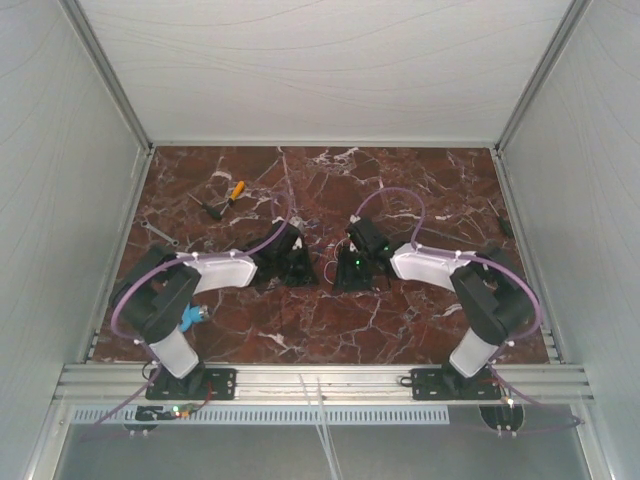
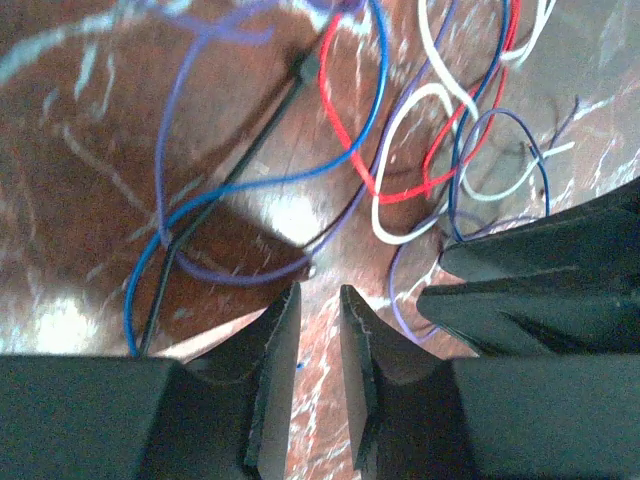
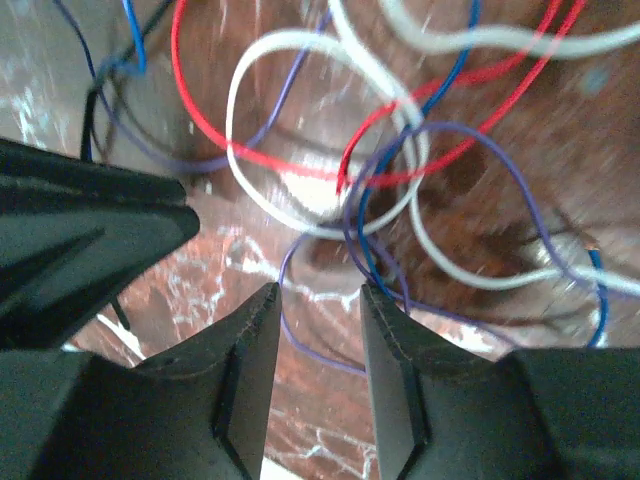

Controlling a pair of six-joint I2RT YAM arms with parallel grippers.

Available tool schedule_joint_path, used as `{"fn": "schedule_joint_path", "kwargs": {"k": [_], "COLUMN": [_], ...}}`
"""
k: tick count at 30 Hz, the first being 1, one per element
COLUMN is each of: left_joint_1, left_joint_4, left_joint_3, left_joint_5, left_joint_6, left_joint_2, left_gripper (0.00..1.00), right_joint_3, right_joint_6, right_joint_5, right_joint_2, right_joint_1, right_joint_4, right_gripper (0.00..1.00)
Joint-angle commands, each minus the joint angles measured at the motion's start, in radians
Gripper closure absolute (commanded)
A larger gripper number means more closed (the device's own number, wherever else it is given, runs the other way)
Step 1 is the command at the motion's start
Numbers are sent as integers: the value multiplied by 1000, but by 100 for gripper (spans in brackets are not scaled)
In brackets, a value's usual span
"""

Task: Zip-tie the wires
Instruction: Move the cable to the center of the board.

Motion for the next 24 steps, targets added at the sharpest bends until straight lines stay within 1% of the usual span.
{"fn": "schedule_joint_path", "kwargs": {"k": [1, 5, 9, 19, 24], "left_joint_1": [2, 57, 120, 231, 270], "left_joint_4": [53, 94, 92, -1, -62], "left_joint_3": [104, 137, 241, 585, 773], "left_joint_5": [-68, -61, -19, 24, 31], "left_joint_6": [-5, 3, 35, 92, 125], "left_joint_2": [66, 140, 235, 475, 600], "left_gripper": [77, 77, 76, 75, 74], "right_joint_3": [73, 149, 269, 675, 864], "right_joint_6": [-47, -78, -104, -130, -125], "right_joint_5": [-30, -80, -97, -163, -198], "right_joint_2": [63, 143, 240, 543, 657], "right_joint_1": [-76, -162, -234, -366, -416], "right_joint_4": [50, 51, 33, -56, -83], "right_gripper": [65, 65, 65, 65, 64]}}
